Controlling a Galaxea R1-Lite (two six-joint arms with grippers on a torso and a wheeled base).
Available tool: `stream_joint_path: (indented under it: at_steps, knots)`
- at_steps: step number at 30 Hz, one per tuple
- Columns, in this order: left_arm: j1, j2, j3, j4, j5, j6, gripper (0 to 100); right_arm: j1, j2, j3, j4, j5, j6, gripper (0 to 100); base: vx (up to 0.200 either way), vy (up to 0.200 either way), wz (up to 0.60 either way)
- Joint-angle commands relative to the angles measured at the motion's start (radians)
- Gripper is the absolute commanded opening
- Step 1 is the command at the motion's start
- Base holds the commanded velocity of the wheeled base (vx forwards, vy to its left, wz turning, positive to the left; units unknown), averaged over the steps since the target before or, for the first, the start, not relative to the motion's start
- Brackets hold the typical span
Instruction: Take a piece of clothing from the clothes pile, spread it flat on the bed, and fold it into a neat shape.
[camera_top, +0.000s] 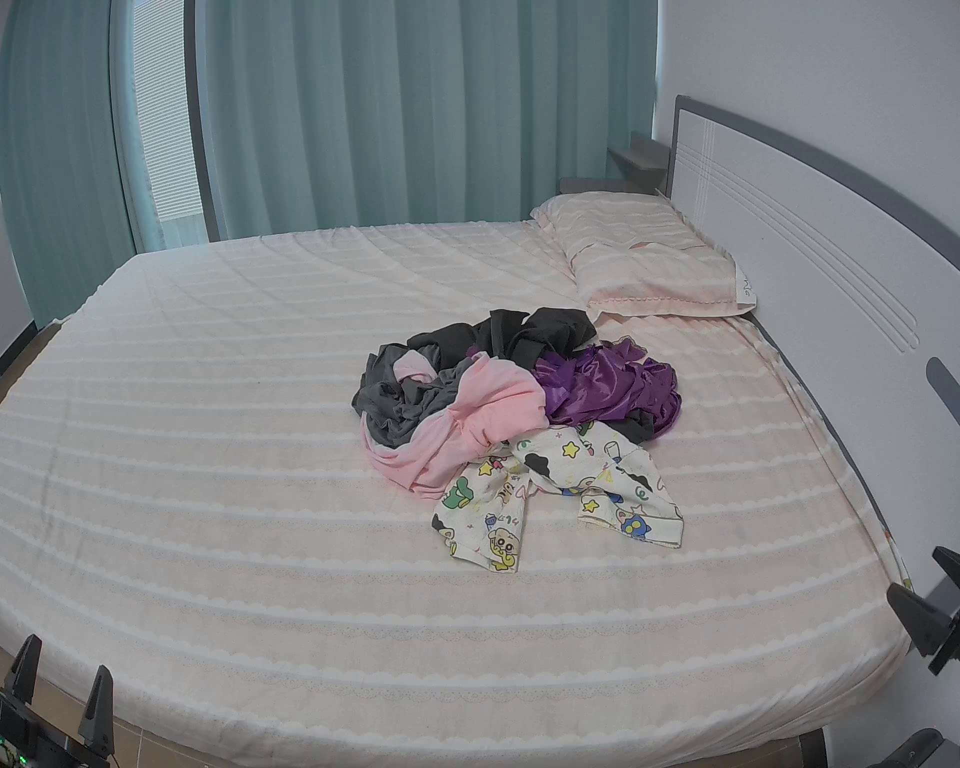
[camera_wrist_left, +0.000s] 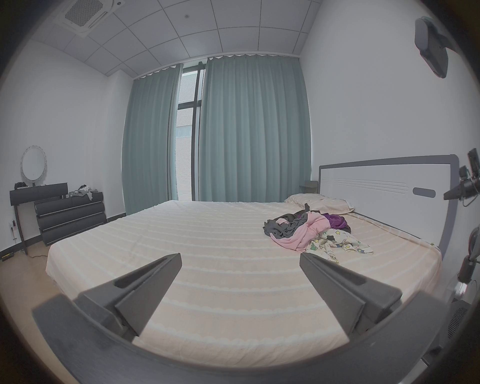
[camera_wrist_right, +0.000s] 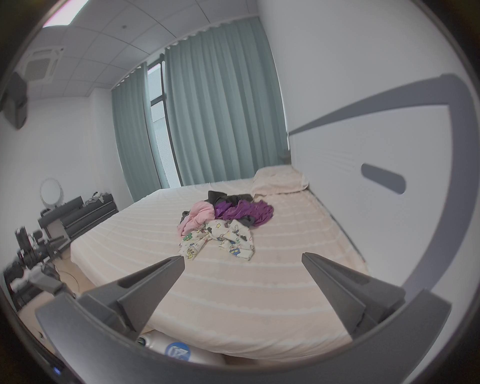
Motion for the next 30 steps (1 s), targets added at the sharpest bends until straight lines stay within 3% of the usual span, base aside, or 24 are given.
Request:
stream_joint_path:
  at_steps: [1,10,17,30]
  knots:
    - [0.0,-0.016,0.018,0.0,0.0,-0.001,100,0.127,0.817,-0.152,-0.276,0.057,0.228,100,0.0,0.0,0.0]
    - [0.0,-0.016,0.018,0.0,0.0,-0.001,100,0.15,1.35,-0.361,-0.533,-0.016,0.45,100,0.0,0.0,0.0]
    - [0.002,-0.016,0.018,0.0,0.0,-0.001,100,0.159,1.579,-0.511,-0.576,-0.071,0.469,100,0.0,0.0,0.0]
    - [0.0,-0.016,0.018,0.0,0.0,-0.001,100,0.168,1.817,-0.682,-0.576,-0.095,0.503,100,0.0,0.0,0.0]
